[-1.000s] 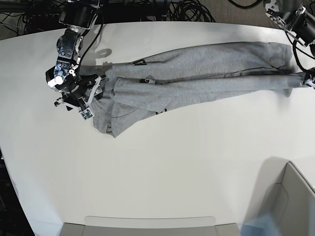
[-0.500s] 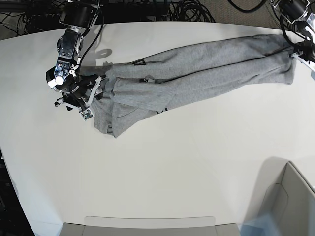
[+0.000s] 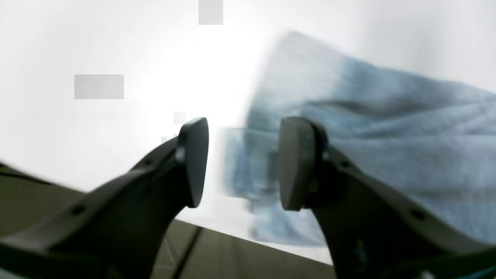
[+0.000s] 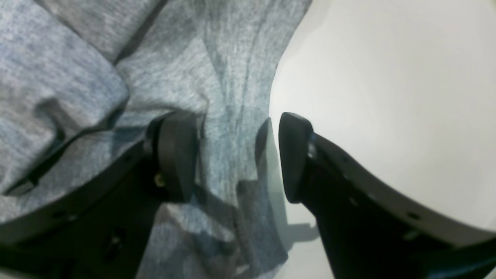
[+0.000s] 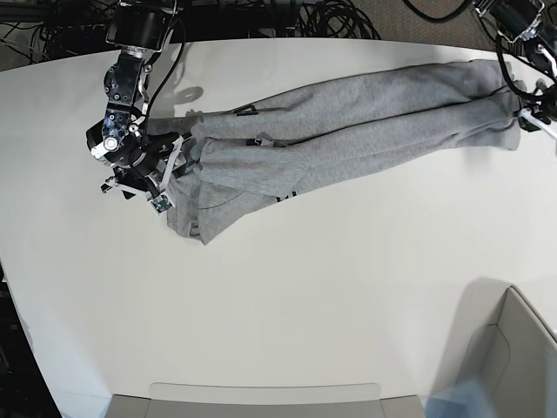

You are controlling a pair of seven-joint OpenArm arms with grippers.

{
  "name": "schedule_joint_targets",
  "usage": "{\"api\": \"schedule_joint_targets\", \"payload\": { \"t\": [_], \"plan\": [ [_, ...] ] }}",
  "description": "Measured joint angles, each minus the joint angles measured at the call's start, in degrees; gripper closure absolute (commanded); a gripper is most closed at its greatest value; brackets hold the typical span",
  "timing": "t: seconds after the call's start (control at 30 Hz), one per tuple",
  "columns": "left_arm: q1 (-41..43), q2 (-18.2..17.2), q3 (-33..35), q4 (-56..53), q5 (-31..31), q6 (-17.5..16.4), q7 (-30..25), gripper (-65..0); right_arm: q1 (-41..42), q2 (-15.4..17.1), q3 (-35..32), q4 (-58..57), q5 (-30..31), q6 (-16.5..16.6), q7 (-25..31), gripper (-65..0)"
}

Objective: Fold the T-shirt properly
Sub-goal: 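Pull the strip end with the left gripper away from the right gripper, then open the left gripper and reposition it at the strip end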

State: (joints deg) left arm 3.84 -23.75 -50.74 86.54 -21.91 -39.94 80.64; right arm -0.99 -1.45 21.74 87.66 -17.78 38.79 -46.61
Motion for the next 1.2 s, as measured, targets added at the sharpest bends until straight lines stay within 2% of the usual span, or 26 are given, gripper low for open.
{"api": "schedule_joint_targets", "payload": {
  "t": [0.13, 0.43, 0.53, 0.6, 0.77, 0.97, 1.07, 1.17, 1.2],
  "plan": [
    [0.2, 2.3, 0.0, -2.8, 0.9, 0.0, 0.0, -29.4, 0.0, 0.0, 0.0, 0.0, 0.0, 0.0, 0.0, -33.8],
    [1.8, 2.0, 0.2, -4.3, 0.9, 0.0, -0.4, -29.4, -0.1, 0.2, 0.0, 0.0, 0.2, 0.0, 0.2, -33.8],
    [3.0, 2.1, 0.8, -8.5, 0.5, 0.0, -6.1, -29.5, -0.1, 0.2, 0.0, 0.0, 0.2, 0.0, 0.2, -33.8],
    [3.4, 1.4, 3.1, -12.4, -1.8, -0.6, -8.4, -29.5, -0.1, 0.2, -0.1, 0.0, 0.3, 0.0, 0.4, -33.8],
    [2.4, -0.7, 8.0, -21.3, -2.1, -0.5, -14.8, -29.5, 0.0, 0.2, -0.1, 0.0, 0.3, 0.0, -0.1, -33.8],
    [-5.1, -2.1, 15.4, -28.6, -6.3, 1.0, -18.0, -28.4, -0.1, 0.2, -0.2, -0.2, 0.6, 0.0, 0.0, -33.8],
    [-9.1, -0.5, 18.5, -31.5, -10.4, -0.4, -19.5, -22.1, 0.0, 0.2, -0.2, 0.0, 0.7, 0.0, -0.5, -33.8],
    [-14.0, 0.1, 22.2, -36.4, -11.7, -1.1, -18.7, -9.1, -0.1, 0.2, -0.2, 0.0, 1.1, 0.0, 0.1, -33.8],
    [-15.6, -0.1, 23.4, -38.1, -11.7, -1.3, -18.1, -2.6, -0.1, 0.2, -0.2, -0.1, 1.1, 0.0, 0.2, -33.8]
  ]
}}
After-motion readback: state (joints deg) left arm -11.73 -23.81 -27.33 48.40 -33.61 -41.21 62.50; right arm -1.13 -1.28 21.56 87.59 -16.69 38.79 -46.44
